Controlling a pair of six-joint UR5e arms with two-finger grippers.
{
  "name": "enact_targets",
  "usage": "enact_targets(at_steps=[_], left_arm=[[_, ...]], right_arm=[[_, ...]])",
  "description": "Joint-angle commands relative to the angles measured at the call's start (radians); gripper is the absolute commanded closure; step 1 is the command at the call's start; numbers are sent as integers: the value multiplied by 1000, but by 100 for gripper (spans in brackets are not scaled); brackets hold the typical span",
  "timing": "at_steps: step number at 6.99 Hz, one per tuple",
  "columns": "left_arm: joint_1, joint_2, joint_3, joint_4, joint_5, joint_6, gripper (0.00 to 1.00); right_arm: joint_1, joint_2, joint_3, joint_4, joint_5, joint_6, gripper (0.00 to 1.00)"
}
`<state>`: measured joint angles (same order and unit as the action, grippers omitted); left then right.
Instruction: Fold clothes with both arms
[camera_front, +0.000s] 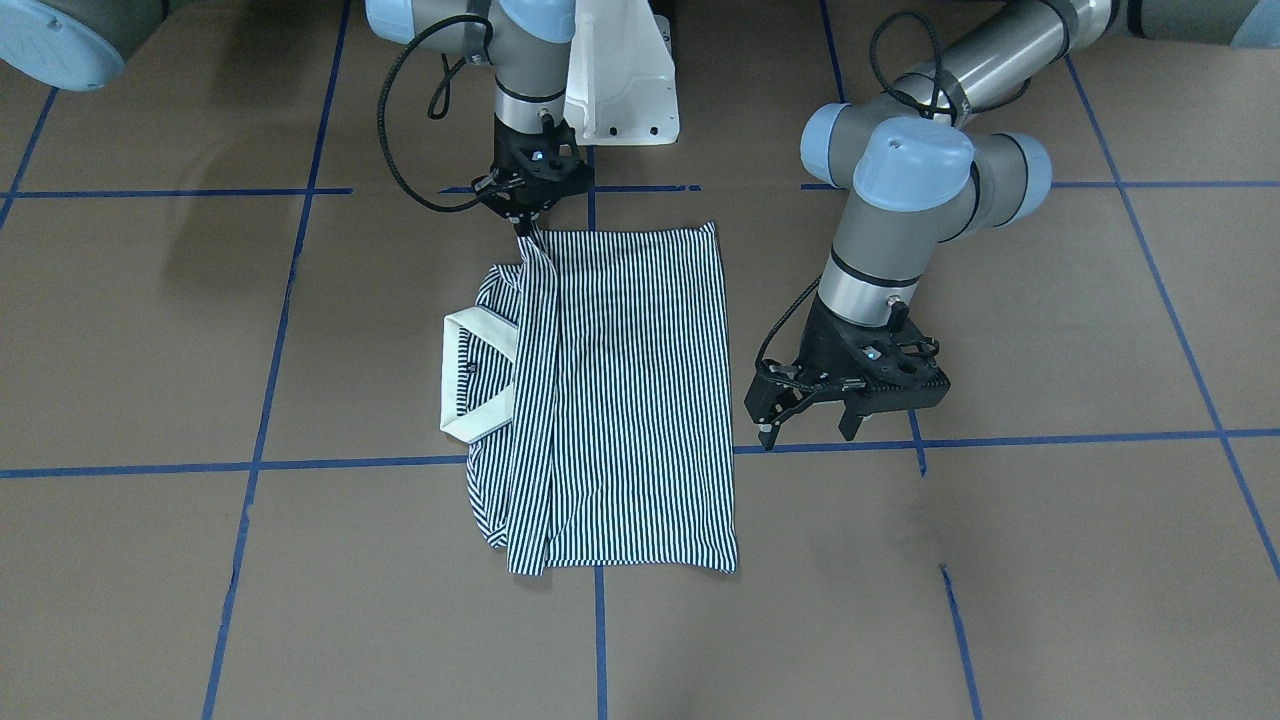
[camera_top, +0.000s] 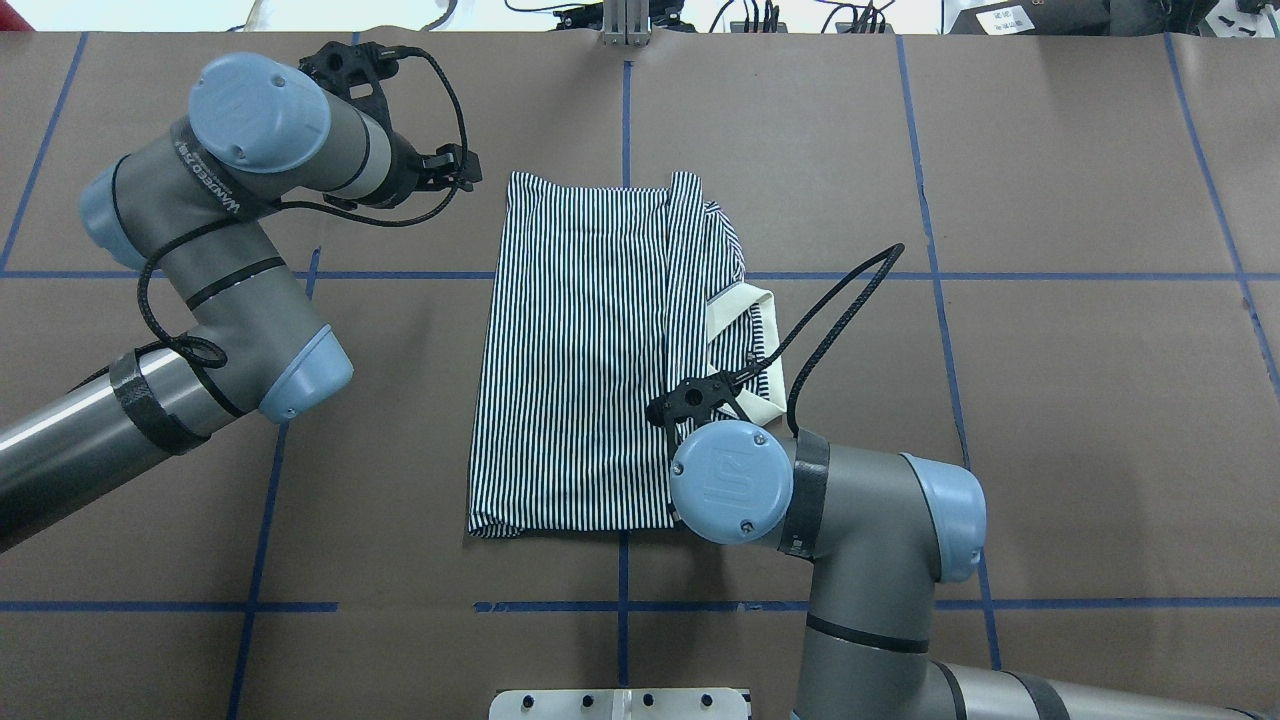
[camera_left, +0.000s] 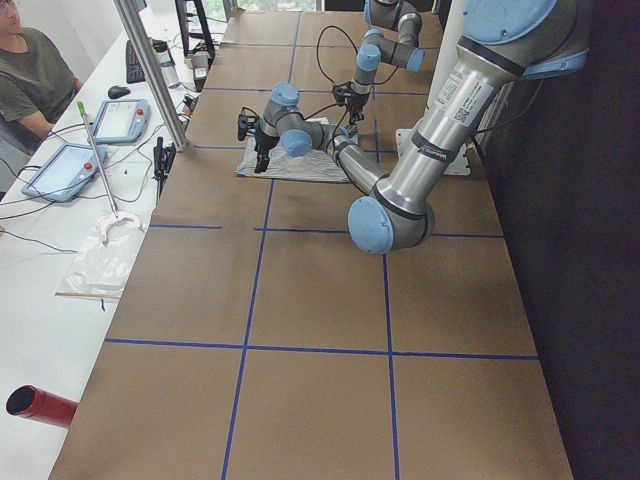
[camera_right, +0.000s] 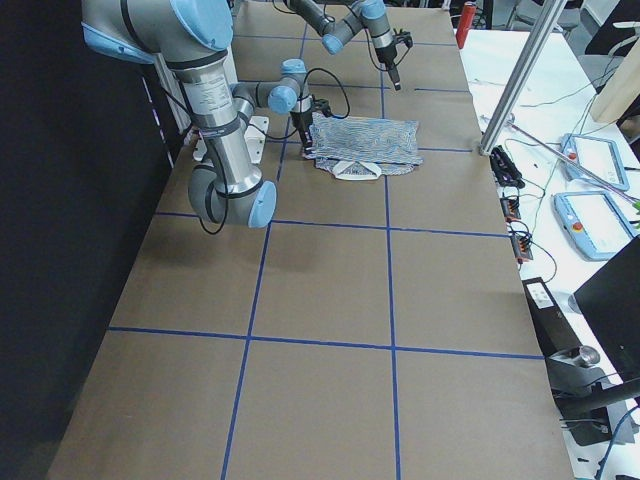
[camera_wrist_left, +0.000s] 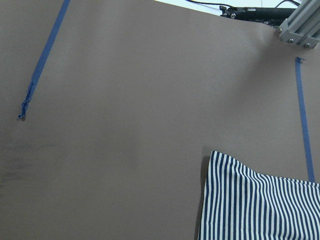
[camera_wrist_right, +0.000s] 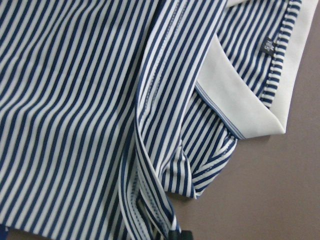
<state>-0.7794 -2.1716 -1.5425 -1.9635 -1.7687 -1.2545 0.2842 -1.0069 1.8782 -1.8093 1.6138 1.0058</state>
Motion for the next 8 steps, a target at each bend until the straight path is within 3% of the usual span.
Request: enact_targets(at_steps=[1,2,3,4,5,8], left_arm=[[0,1,12,-6,0,1,0],[0,1,36,-46,0,0,0],[0,1,56,-79,2,1,0],[0,1,56,-81,2,1,0],[0,1,56,-81,2,1,0],[0,-2,56,-81,0,3,0]], right_arm=[[16,-60,56,1,50,11,100],[16,-115,100,1,54,28,100],[15,-127,99,1,54,46,85],[13,-127,96,1,54,49,39],[12,-119,98,1,52,53,0],[96,-80,69,2,51,14,0]])
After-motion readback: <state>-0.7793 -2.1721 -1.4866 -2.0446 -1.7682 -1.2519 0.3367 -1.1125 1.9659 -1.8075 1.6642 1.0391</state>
